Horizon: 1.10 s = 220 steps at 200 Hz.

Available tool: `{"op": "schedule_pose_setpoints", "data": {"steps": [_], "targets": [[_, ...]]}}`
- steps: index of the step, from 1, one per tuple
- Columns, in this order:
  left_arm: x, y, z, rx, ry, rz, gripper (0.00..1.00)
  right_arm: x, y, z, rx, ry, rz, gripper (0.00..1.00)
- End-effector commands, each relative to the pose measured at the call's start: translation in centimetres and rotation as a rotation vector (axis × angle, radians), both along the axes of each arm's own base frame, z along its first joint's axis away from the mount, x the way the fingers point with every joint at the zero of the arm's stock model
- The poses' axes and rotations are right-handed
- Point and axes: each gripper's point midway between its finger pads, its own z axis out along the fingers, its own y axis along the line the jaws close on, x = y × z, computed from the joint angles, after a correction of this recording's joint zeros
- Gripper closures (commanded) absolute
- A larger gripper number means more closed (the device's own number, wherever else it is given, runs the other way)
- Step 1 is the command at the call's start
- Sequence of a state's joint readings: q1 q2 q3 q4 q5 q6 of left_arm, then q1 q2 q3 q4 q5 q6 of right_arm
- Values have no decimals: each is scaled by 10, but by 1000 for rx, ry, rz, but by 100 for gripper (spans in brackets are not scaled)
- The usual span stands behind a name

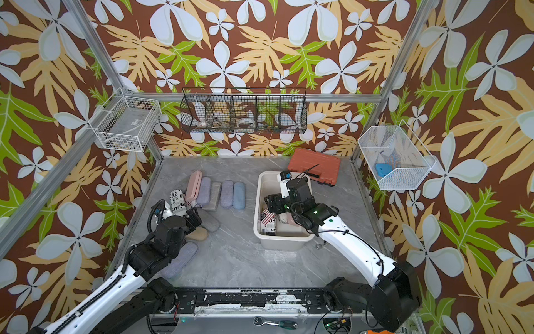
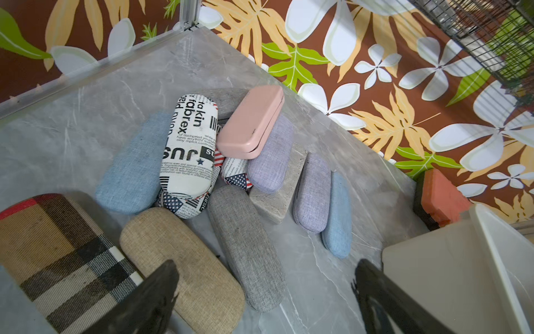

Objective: Put the glasses cases into the storage boxes
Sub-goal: Pick up the glasses case.

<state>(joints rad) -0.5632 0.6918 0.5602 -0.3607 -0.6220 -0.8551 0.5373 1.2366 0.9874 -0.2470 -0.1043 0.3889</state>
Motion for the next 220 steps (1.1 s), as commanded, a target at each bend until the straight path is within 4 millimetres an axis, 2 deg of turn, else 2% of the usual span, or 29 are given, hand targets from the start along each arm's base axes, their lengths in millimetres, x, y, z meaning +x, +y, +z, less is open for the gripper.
{"op": "schedule_pose_setpoints", "data": {"steps": [1,45,80,101,150,177,220], "targets": [[-2,2,-12,-23,34,18,3,4,-1,12,16,-48,-14,20],[6,13,-28,-18,118,25,3,0,-10,20,7,-83,-37,19],[13,52,-33,-11,199,106,3,-1,-20,24,-14,-107,-72,18],[12,79,-37,-35,216,183,3,-2,-19,29,-1,-120,-69,17],[14,107,-55,-114,241,266,3,-4,-21,33,-3,-125,-69,18],[25,115,-58,-126,234,300,5,-7,-25,38,1,-148,-82,18],[75,101,-68,-109,292,140,7,-9,-24,41,7,-154,-71,16]]}}
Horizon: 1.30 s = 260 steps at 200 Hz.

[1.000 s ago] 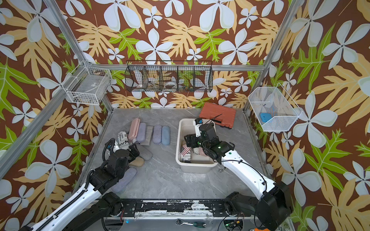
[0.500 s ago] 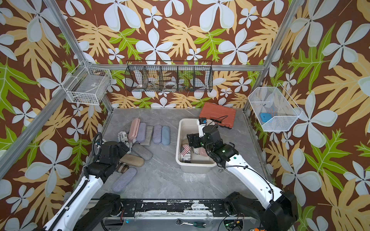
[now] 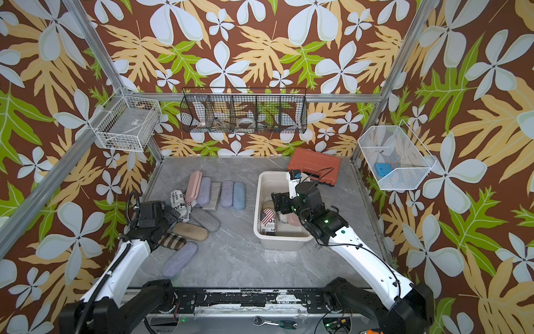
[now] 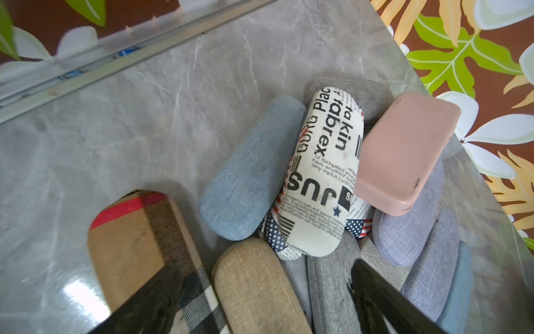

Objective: Put the glasses cases into the storage boxes
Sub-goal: Pick up the glasses case.

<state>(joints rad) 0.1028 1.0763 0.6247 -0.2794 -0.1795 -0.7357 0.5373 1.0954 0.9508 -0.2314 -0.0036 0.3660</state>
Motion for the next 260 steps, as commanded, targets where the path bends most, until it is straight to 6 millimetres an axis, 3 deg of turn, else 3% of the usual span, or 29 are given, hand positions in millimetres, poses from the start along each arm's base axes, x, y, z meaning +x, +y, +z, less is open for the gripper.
{"op": "schedule_pose_setpoints", "data": {"steps": [1,44,86,133,160,208,260], "targets": [[35,-9,9,7,-30,-113,7,0,1,4,6,-14,5,16],[65,7,-8,104,137,-147,7,-3,0,8,14,-33,7,14],[88,-5,-31,88,212,-273,18,-4,2,7,20,-32,20,14],[89,-3,-53,117,288,-318,21,-2,4,4,15,-25,24,15],[90,-1,-57,119,310,-314,33,-2,3,6,15,-29,24,16],[84,2,-51,140,315,-306,45,-3,2,9,22,-35,21,17],[74,-7,-13,159,216,-306,53,-4,3,13,36,-44,23,17]]}}
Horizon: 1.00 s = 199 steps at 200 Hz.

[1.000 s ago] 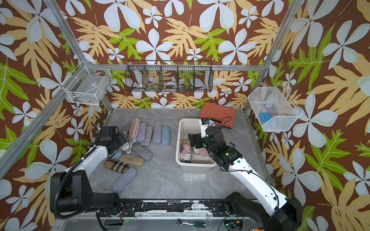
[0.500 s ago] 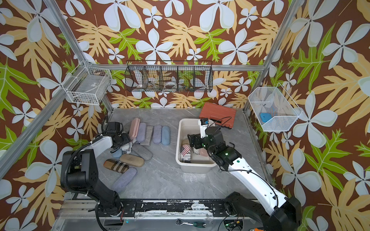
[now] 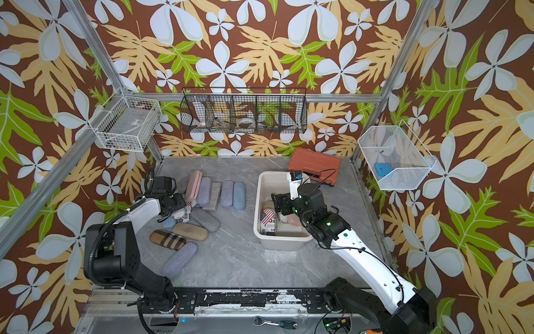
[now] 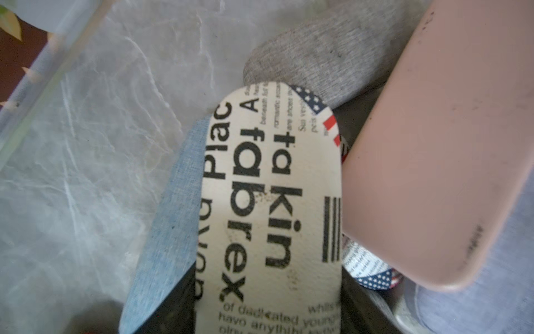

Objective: Put the glasses cases into the storage boxes
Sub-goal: Pick up the glasses case.

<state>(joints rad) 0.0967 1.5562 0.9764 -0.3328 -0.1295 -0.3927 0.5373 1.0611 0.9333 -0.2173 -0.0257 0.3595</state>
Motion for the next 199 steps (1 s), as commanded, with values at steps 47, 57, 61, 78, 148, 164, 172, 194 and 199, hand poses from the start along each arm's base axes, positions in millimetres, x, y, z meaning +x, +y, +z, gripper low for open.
{"op": "schedule_pose_setpoints", "data": {"steps": [47,57,61,78,148,164,172,194,199], "targets": [[-26,-25,45,-41,-143,-37,57,1,5,5,21,-7,16,18],[-31,-31,53,-56,-172,-49,58,1,6,5,22,-7,18,18],[-33,-34,55,-62,-181,-55,58,1,6,6,22,-8,18,18],[-43,-45,68,-101,-246,-77,59,2,7,7,29,-10,20,18],[-78,-117,127,-358,-599,-306,61,6,23,16,86,25,66,18],[-82,-133,145,-393,-671,-358,62,7,29,20,113,36,84,19],[-84,-143,154,-411,-707,-392,62,7,31,20,123,39,87,19],[-87,-168,172,-453,-762,-465,62,9,37,24,166,48,98,20],[-88,-174,175,-462,-768,-478,62,9,39,25,173,51,103,20]]}}
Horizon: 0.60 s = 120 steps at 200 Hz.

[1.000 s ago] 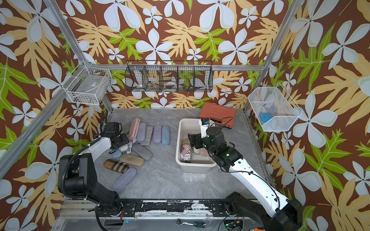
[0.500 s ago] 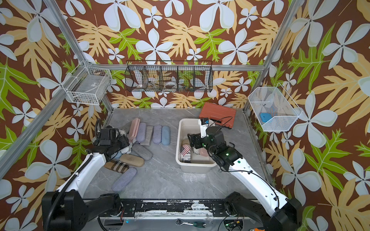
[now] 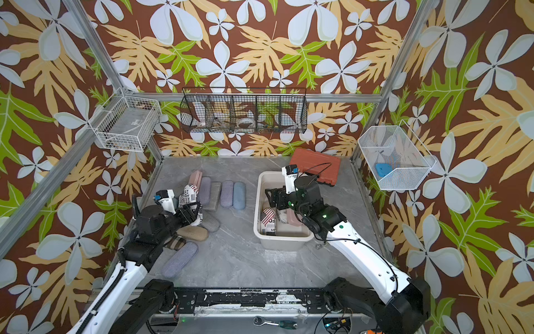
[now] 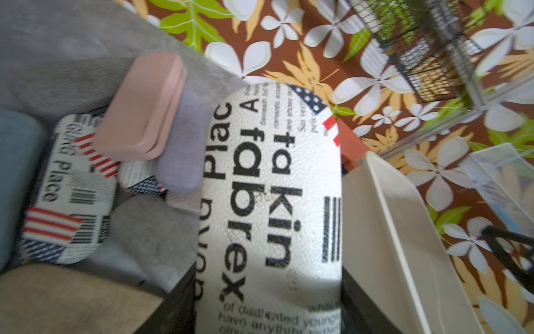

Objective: Put the glasses cases into the storage boxes
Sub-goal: Pick up the glasses case.

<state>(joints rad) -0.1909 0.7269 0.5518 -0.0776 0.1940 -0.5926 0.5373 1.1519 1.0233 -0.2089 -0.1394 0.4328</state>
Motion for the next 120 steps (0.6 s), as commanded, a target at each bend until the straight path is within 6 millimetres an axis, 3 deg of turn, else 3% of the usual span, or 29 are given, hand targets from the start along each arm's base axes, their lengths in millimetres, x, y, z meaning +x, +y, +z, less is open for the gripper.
{"op": "schedule_pose_setpoints", "data": {"steps": [1,31,77,120], "targets": [[3,-26,39,-73,-136,-70,62,1,11,12,74,0,28,20],[4,-71,49,-90,-157,-182,63,3,15,18,101,0,35,21],[-6,-127,97,-126,-262,-328,63,-1,29,46,193,-29,97,22],[-13,-171,101,-120,-274,-443,63,-5,47,70,298,-50,191,20]]}}
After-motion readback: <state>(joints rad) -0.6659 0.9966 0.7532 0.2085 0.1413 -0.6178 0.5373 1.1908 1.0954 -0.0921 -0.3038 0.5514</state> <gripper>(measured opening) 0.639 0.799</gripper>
